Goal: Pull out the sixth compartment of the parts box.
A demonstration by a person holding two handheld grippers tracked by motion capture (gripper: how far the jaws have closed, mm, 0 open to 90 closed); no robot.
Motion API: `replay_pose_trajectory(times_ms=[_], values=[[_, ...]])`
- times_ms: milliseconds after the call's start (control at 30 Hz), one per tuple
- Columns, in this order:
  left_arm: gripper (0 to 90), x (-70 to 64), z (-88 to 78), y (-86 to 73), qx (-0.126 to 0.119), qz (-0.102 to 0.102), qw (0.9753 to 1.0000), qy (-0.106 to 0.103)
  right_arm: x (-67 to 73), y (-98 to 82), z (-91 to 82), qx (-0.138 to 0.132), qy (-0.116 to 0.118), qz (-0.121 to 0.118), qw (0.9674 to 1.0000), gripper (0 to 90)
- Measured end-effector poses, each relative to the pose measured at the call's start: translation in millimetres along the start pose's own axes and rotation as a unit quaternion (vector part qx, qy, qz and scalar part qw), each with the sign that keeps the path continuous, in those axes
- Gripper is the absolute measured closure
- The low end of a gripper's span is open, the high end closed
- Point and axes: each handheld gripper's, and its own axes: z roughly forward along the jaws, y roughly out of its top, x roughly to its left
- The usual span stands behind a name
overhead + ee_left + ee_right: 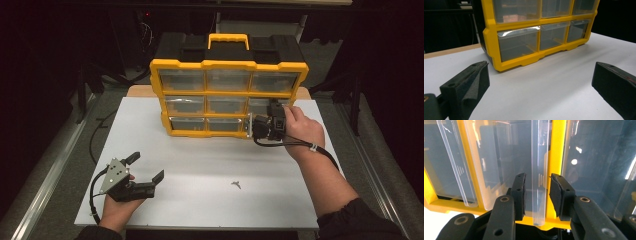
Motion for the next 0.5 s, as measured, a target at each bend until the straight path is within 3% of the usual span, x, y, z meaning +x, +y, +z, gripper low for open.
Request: replay_pose_trajectory(times_ms=[333, 500], values=[[1.9, 0.0, -0.1, -0.1, 0.000, -0.001, 1.0000, 0.000, 0.6, 2.2, 5.4, 0.003, 0.004, -0.002, 1.0000, 70.3], [1.9, 0.1, 0.2, -0.2, 0.000, 0.000, 1.0000, 0.000, -2.6, 2.0, 3.9, 0.003, 0.006, -0.003, 1.0000, 77.3]])
